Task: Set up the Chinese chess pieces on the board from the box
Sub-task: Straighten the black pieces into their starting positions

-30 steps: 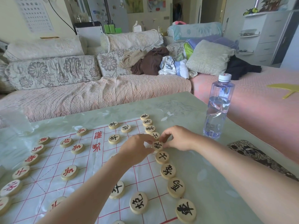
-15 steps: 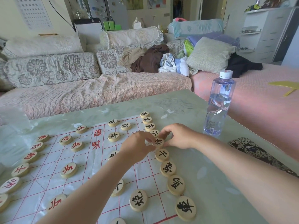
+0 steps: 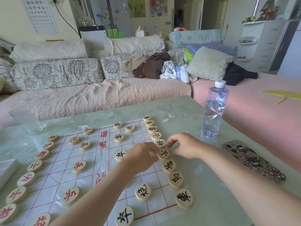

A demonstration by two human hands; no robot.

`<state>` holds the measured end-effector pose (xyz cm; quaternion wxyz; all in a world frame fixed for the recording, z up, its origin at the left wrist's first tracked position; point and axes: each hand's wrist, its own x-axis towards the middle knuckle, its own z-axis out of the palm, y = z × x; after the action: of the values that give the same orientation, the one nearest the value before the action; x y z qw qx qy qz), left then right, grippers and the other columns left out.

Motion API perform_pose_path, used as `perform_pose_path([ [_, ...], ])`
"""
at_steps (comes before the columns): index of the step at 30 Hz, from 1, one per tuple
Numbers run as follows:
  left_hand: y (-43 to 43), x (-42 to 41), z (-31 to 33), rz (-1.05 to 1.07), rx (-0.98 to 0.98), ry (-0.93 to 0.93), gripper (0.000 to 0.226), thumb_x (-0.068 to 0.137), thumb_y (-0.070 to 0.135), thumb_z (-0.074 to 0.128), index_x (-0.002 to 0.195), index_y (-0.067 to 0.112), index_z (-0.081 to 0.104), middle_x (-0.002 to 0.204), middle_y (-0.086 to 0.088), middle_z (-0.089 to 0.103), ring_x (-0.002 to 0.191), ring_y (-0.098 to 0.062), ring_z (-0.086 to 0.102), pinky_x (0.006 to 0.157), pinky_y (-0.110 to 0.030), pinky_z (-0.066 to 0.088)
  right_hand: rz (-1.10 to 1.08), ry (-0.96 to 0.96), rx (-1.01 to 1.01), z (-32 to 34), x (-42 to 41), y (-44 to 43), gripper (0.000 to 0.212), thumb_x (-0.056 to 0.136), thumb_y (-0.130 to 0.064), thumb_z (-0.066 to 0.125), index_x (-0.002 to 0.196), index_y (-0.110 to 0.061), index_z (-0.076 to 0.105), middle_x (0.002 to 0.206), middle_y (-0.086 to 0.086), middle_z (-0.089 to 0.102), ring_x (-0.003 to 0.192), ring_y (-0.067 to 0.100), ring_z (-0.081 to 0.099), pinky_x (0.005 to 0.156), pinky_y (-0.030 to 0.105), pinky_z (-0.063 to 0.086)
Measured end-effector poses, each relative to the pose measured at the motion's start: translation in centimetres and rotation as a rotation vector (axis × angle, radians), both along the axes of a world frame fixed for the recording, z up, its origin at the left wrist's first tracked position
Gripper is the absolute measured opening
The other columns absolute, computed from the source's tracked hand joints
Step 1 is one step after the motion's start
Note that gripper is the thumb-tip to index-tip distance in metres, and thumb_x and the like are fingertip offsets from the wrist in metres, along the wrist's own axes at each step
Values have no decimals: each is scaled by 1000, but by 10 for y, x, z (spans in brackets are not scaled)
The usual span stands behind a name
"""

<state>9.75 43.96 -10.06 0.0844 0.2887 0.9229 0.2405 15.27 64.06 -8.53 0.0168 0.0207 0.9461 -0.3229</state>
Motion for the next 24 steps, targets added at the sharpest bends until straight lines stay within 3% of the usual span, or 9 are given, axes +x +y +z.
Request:
perform_pose_path([
  [3, 4, 5, 0, 11, 7, 14, 19, 82, 29, 69, 100, 36, 65, 101, 19, 65, 81, -6, 57, 74, -25, 49, 16, -5, -25, -1, 1, -3, 21, 79, -23, 83, 92, -32, 70, 89, -19, 62, 56, -23, 48, 51, 3, 34],
  [7, 9, 8, 1, 7, -9, 39, 21, 82, 30, 69, 102, 37, 64, 104, 18, 64, 83, -7, 56, 68, -23, 43, 13, -19, 7, -6, 1, -6, 23, 78, -24, 83, 92, -35, 69, 101, -17, 66, 58, -15, 50, 52, 5, 34],
  [12, 5, 11, 3, 14, 2, 33, 23, 83, 28, 67, 101, 40, 63, 104, 20, 62, 84, -7, 58, 76, -28, 52, 2, 24, -20, -3, 10, -3, 25, 82, -18, 76, 99, -33, 66, 107, -14, 65, 62, -11, 51, 53, 5, 34],
  [16, 0, 22, 8, 9, 7, 68, 20, 85, 29, 64, 100, 41, 61, 99, 19, 58, 85, -5, 57, 77, -31, 54, -75, 88, -50, 1, 25, -3, 18, 85, -18, 71, 93, -34, 67, 102, -12, 66, 74, 1, 56, 67, 15, 44],
  [20, -5, 40, 10, -16, -1, 60, 21, 87, 29, 62, 102, 44, 63, 96, 21, 60, 83, -4, 58, 70, -24, 51, -88, 39, -76, -6, 43, -10, 9, 85, -22, 71, 89, -30, 69, 96, -9, 69, 76, 4, 60, 62, 12, 44],
  [24, -7, 50, 7, -84, -73, 65, 36, 88, 30, 59, 118, 49, 59, 110, 22, 57, 96, -5, 57, 74, -22, 44, -100, -36, -90, -15, 52, -20, 14, 81, -36, 78, 86, -34, 65, 92, -10, 68, 82, 11, 63, 76, 27, 52],
])
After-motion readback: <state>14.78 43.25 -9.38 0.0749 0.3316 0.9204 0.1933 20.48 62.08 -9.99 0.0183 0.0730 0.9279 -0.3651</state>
